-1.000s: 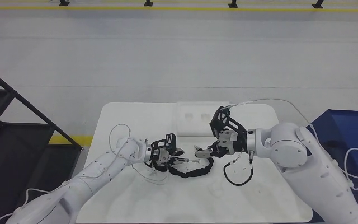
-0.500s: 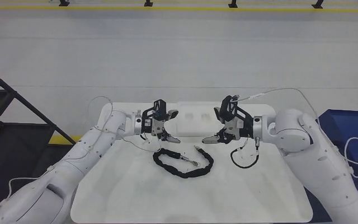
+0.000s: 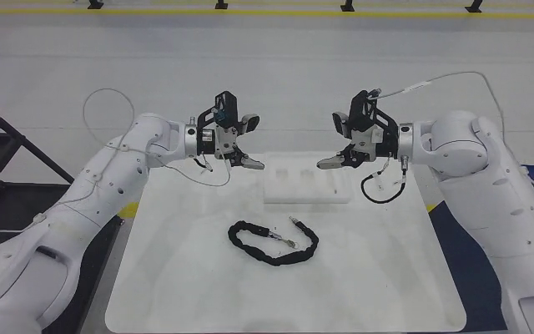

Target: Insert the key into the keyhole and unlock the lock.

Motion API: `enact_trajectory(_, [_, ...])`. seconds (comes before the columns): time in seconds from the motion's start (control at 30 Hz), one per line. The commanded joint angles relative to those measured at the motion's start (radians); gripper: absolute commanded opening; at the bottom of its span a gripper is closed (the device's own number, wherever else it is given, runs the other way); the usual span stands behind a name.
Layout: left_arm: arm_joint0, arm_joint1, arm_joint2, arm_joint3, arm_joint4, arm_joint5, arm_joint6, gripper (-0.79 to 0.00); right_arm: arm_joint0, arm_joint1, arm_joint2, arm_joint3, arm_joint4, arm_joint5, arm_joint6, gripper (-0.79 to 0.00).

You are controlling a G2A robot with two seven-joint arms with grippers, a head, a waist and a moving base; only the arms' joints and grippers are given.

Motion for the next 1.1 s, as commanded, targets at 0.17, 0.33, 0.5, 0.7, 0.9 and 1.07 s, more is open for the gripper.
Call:
enact_trajectory(0.17, [-0.098,0.010,0.087,0.011,-0.210,0.000,-0.120,0.000,0.078,-0.003,-0.015,0.064,0.053,-0.029,0.046,0.000])
enact_trajectory(0.33, [-0.115,0.012,0.121,0.012,-0.293,0.000,-0.140,0.000,0.084,-0.003,-0.018,0.072,0.063,-0.035,0.042,0.000])
enact_trajectory(0.5, [-0.115,0.012,0.121,0.012,-0.293,0.000,-0.140,-0.001,0.084,-0.003,-0.018,0.072,0.063,-0.035,0.042,0.000])
enact_trajectory(0.7, [-0.115,0.012,0.121,0.012,-0.293,0.000,-0.140,-0.001,0.084,-0.003,-0.018,0.072,0.063,-0.035,0.042,0.000])
enact_trajectory(0.9, [-0.115,0.012,0.121,0.012,-0.293,0.000,-0.140,-0.001,0.084,-0.003,-0.018,0.072,0.063,-0.035,0.042,0.000])
enact_trajectory(1.07, [-0.115,0.012,0.121,0.012,-0.293,0.000,-0.140,-0.001,0.084,-0.003,-0.018,0.072,0.063,-0.035,0.042,0.000])
